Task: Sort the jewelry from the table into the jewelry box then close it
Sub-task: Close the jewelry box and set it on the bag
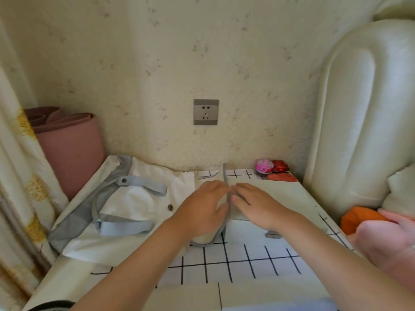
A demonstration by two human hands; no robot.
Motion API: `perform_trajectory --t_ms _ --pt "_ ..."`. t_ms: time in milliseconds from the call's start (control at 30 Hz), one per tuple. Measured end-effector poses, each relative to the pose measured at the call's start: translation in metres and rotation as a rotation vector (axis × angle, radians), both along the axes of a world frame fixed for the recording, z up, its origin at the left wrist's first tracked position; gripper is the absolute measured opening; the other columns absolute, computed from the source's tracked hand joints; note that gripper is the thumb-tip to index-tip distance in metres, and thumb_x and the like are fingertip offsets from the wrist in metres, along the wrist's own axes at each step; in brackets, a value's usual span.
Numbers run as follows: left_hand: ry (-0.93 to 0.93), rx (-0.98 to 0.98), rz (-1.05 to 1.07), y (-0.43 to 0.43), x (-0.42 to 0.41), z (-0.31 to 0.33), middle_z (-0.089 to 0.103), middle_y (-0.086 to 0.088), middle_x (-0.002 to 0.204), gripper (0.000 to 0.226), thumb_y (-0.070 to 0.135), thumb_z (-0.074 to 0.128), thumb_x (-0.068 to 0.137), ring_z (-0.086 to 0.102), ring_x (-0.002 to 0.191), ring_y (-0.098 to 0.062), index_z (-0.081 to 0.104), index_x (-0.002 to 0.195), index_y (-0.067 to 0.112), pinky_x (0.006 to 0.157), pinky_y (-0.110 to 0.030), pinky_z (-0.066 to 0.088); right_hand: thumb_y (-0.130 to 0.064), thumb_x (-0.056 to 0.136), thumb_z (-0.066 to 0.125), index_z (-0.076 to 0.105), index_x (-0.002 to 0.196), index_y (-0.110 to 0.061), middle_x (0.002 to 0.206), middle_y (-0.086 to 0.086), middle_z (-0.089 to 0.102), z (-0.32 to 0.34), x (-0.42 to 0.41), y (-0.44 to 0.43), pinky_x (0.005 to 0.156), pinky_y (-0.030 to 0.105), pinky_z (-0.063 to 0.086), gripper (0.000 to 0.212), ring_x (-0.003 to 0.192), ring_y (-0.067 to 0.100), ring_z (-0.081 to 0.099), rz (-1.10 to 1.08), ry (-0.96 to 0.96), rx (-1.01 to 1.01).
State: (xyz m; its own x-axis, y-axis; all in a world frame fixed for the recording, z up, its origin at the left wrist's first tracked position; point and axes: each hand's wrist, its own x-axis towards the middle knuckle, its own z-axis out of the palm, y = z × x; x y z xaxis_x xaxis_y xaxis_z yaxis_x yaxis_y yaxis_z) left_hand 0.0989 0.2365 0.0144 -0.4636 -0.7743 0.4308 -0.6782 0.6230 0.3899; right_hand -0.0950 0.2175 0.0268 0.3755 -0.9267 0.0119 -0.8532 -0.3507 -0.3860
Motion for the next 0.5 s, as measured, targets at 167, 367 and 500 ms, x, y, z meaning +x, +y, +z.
perform_trajectory --t_ms 167,367,500 --pt "-0.251 0.023 0.016 0.014 -0.022 -0.022 0.021 0.0 0.161 0.075 0.051 0.058 0.091 0.017 0.148 -0.015 0.029 0.153 0.02 0.117 -0.029 0.027 -0.062 0.096 0.043 0.025 0.157 -0.026 0.166 -0.001 0.016 -0.01 -0.032 0.028 0.122 0.033 0.012 0.074 0.152 0.016 0.013 0.04 0.152 -0.094" --pt "-0.204 0.125 0.092 -0.001 -0.018 -0.032 0.018 0.009 0.162 0.082 0.061 0.058 0.087 0.018 0.147 -0.008 0.029 0.153 0.022 0.113 -0.017 0.015 -0.065 0.078 0.064 0.004 0.157 -0.03 0.165 0.008 0.01 -0.035 -0.046 0.045 0.118 0.048 0.02 0.106 0.151 0.027 0.013 0.029 0.478 -0.313" --pt "-0.231 0.076 0.077 -0.003 -0.017 -0.032 0.034 0.002 0.156 0.093 0.078 0.036 0.078 0.029 0.143 -0.013 0.04 0.148 0.018 0.112 -0.019 0.021 -0.066 0.057 0.08 0.025 0.153 -0.027 0.152 0.013 0.036 -0.046 -0.047 0.046 0.1 0.05 0.042 0.117 0.132 0.033 0.044 -0.025 0.509 -0.368"
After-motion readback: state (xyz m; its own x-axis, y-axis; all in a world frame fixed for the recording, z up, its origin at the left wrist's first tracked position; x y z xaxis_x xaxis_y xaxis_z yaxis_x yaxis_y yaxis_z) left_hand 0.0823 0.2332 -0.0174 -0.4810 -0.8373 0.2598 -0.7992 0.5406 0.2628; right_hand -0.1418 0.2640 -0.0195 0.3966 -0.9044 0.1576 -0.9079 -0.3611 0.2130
